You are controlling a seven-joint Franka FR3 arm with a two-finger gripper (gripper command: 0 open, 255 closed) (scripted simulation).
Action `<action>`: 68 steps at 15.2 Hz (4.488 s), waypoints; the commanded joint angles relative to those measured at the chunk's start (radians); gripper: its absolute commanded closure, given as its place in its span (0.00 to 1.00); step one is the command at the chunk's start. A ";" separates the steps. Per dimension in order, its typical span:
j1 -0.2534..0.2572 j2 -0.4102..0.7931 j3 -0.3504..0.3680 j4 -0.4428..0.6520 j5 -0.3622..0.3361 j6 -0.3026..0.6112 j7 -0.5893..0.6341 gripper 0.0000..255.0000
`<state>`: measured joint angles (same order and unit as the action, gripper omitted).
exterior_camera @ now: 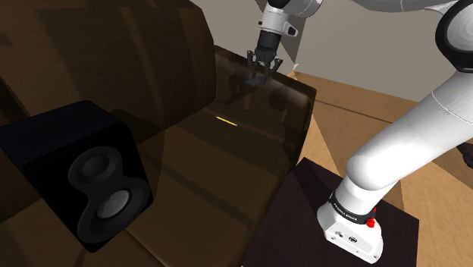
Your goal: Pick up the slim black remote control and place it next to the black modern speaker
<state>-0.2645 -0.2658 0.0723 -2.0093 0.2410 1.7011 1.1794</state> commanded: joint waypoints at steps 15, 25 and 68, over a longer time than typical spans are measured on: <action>-0.002 0.038 -0.007 0.256 -0.006 -0.214 0.044 1.00; 0.036 0.030 0.050 0.319 0.012 -0.261 0.153 1.00; 0.309 0.234 0.507 0.296 -0.039 0.116 0.820 1.00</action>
<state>0.0441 -0.0290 0.5788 -1.6973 0.1995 1.8037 2.0014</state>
